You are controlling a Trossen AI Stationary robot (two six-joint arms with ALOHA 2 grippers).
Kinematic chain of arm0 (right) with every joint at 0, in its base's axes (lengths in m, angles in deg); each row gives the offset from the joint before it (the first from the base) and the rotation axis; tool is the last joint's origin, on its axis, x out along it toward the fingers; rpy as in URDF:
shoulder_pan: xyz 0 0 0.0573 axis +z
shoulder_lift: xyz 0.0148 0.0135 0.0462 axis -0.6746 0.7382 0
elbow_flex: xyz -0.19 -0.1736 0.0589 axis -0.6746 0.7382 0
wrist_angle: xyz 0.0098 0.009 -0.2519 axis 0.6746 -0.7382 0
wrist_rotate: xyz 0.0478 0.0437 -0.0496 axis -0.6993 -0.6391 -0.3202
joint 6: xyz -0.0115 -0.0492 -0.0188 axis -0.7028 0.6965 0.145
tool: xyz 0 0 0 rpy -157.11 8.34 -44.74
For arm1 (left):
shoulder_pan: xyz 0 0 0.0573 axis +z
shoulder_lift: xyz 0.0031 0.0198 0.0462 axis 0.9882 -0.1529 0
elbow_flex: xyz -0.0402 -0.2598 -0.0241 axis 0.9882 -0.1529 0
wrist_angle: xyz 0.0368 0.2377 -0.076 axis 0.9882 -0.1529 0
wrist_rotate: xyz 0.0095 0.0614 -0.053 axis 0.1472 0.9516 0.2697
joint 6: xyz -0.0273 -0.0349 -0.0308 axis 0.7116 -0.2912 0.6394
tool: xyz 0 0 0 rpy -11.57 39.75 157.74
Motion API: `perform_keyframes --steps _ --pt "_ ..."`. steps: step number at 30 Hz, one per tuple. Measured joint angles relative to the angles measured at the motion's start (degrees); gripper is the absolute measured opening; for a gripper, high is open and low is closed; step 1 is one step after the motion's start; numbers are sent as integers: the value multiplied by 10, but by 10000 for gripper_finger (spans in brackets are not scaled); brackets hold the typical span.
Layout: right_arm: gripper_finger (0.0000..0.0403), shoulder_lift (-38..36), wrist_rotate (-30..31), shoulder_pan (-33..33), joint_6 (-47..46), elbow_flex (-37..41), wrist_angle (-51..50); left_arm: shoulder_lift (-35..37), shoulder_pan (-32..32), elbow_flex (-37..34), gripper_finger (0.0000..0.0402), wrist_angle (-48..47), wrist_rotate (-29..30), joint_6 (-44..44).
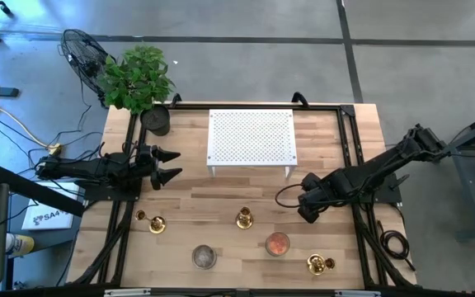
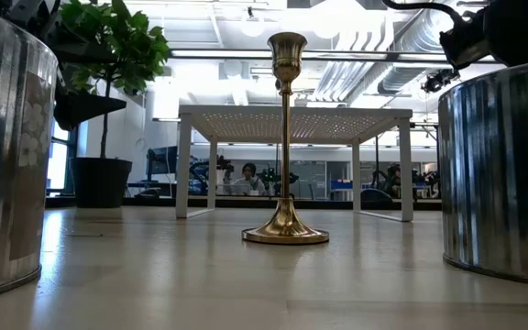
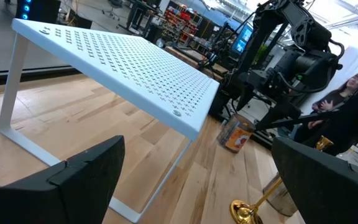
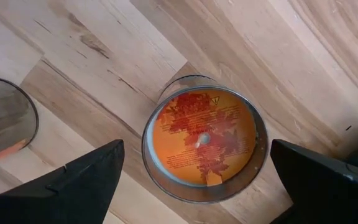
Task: Pick & Place candle stick holders
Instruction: Put the top right orange scented candle on the shelf
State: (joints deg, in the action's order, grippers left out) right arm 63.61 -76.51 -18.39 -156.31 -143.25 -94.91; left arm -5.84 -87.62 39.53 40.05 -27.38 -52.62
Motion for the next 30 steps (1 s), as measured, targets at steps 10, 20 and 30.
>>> perform_keyframes --steps 10,20,30 --pt "400 -17 -4 -9 7 0 26 0 0 0 399 0 0 0" --pt "400 -27 34 -3 -27 0 8 0 0 0 399 0 0 0" --pt "400 -25 40 -3 -7 0 51 0 0 0 399 0 0 0"
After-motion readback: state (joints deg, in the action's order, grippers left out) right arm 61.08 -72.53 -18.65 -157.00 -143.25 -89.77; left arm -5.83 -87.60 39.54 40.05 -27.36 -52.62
